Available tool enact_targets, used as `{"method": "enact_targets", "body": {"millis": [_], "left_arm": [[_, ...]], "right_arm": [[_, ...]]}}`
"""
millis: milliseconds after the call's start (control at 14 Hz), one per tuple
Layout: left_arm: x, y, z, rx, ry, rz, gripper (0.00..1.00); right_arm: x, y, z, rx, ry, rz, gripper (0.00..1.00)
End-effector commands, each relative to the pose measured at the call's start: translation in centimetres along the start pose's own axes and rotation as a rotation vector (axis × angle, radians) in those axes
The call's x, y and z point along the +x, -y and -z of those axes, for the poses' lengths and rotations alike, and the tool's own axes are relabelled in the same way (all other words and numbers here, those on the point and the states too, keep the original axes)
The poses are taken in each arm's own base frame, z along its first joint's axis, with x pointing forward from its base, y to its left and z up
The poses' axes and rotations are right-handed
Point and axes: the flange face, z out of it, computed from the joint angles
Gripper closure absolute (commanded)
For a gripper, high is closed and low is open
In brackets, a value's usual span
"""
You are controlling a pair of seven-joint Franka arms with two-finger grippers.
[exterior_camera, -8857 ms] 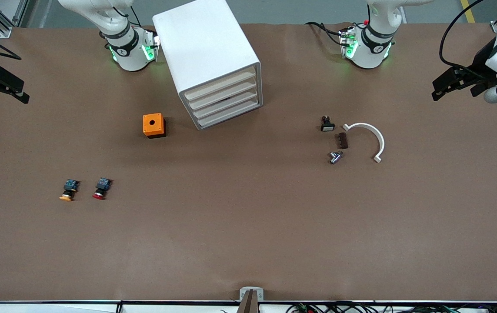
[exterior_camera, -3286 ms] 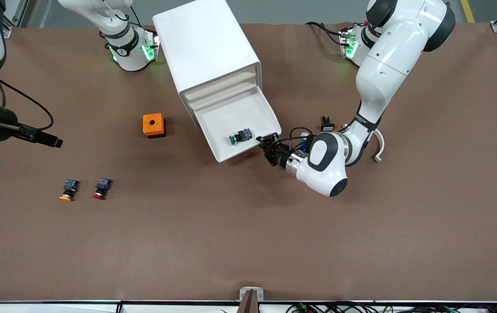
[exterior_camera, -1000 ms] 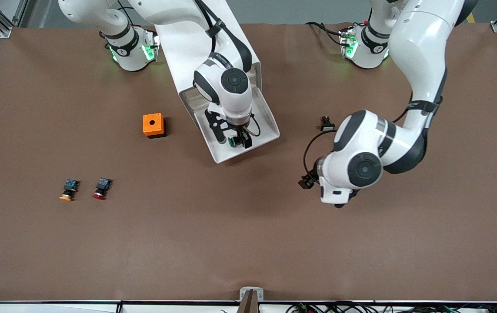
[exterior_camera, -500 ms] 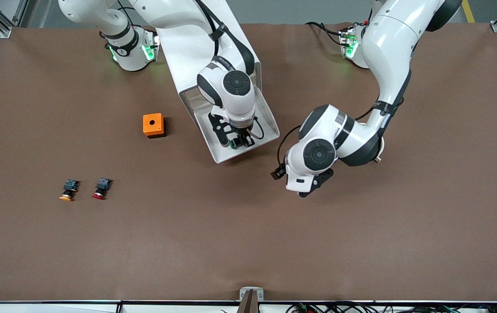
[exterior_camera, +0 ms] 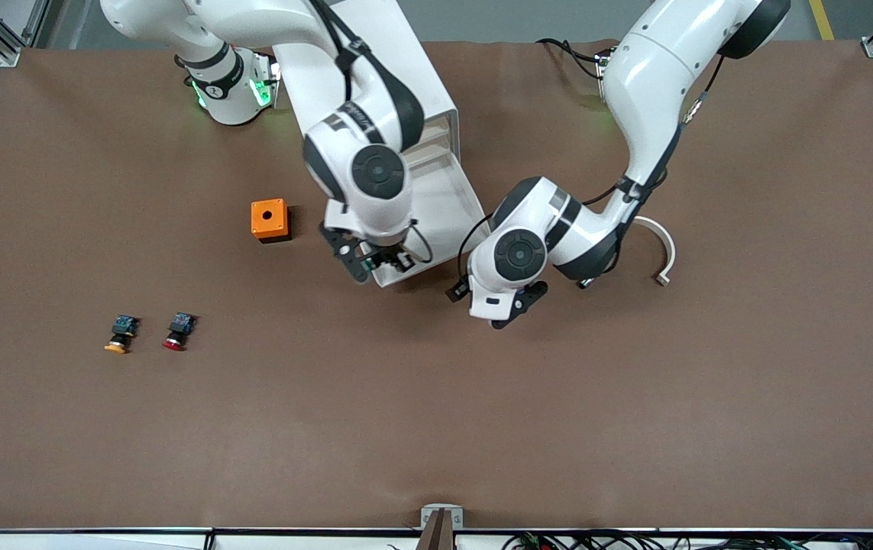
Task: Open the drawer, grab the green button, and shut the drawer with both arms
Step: 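Carry the green button out with the right gripper while the left gripper shuts the drawer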
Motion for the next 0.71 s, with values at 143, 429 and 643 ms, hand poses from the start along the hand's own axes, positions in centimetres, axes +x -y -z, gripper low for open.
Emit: {"method": "enact_targets", "body": {"millis": [143,429,643], "left_arm": [[-3.8,-0.1,-4.3,0.026,0.014,0.035,0.00],[-8.9,0.4,-6.6,0.072,0.040,0.093,0.00],[-13.8,0.5,-7.9,0.095,0.065,0.100,0.00]], "right_arm": [[14.4,-8.3,2.0,0.015,0.046,0.408,1.00],[20.5,-12.1,-4.0,0.063,-0.009,0.610,1.00],[23.8,-14.7,-9.9,0.145,-0.107,0.685,1.00]]}}
